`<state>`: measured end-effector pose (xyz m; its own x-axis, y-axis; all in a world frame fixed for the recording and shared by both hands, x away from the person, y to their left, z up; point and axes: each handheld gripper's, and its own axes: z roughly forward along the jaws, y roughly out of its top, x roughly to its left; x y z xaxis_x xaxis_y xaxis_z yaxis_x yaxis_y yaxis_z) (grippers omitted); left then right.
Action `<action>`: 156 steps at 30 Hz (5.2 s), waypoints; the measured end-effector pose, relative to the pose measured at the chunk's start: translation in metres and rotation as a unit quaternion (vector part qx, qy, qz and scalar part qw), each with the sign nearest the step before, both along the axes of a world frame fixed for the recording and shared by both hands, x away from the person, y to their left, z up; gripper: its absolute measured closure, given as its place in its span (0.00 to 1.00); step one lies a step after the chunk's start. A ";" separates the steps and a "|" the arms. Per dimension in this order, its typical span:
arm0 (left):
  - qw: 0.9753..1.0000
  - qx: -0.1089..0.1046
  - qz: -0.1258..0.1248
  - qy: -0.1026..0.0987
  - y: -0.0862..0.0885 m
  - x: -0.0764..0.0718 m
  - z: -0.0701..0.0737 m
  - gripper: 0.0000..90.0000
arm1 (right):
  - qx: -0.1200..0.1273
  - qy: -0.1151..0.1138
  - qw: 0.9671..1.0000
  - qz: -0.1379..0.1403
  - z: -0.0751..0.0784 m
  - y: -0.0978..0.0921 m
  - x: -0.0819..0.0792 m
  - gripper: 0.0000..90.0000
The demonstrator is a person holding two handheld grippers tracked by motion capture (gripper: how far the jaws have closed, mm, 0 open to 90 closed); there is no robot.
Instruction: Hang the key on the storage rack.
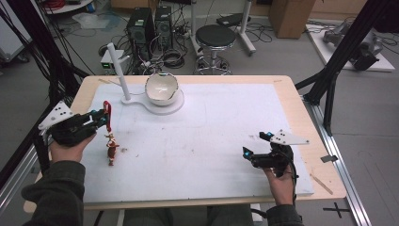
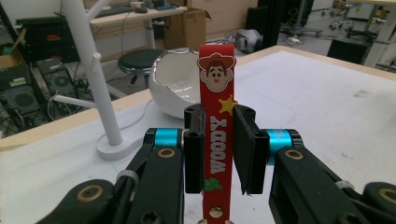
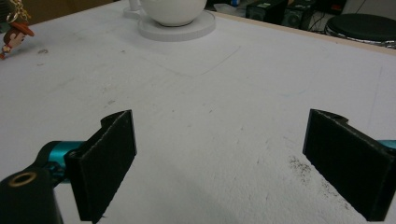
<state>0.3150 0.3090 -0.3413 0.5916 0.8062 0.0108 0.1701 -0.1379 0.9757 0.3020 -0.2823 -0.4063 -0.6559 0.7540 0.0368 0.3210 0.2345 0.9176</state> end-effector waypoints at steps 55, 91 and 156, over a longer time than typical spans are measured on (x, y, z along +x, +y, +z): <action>1.000 -0.011 0.013 0.006 -0.009 0.068 0.045 0.83 | 0.013 -0.015 1.000 -0.010 0.007 -0.011 -0.006 0.10; 0.993 -0.052 0.030 0.105 0.011 0.138 0.005 0.83 | 0.012 -0.023 0.999 -0.027 0.012 -0.014 -0.010 0.10; 0.992 0.000 0.087 0.096 0.006 0.093 0.000 0.50 | -0.003 -0.021 1.000 0.002 0.025 -0.001 0.008 0.10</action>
<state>0.4081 0.3149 -0.3413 0.4350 0.8960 -0.0886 0.3743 -0.0905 0.9229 0.3102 -0.2837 -0.3815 -0.6592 0.7520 0.0032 0.2805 0.2419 0.9289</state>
